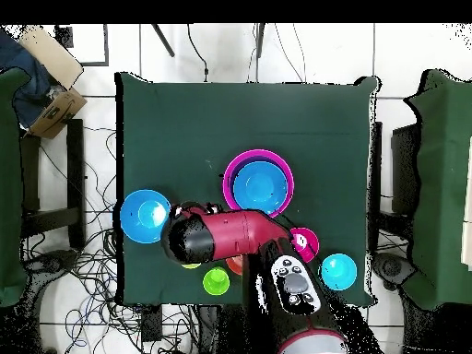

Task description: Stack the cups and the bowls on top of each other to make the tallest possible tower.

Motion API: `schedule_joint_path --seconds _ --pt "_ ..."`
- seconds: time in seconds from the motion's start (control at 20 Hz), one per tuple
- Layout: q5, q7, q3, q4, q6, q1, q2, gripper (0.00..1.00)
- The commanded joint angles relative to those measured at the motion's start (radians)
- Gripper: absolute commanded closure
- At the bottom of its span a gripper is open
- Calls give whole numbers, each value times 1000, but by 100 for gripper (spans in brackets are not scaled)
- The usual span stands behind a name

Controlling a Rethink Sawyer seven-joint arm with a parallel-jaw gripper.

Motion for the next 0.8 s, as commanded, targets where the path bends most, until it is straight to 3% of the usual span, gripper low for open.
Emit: schedule_joint_path --seconds 0.05,0.35,0.5,0.8 --pt "-7 50 66 -36 46 47 2 0" --pt "-22 122 -15 -61 -18 158 39 0" --pt "-19 127 -30 -61 -29 179 43 0" --pt "-22 85 -12 -48 -29 133 37 0"
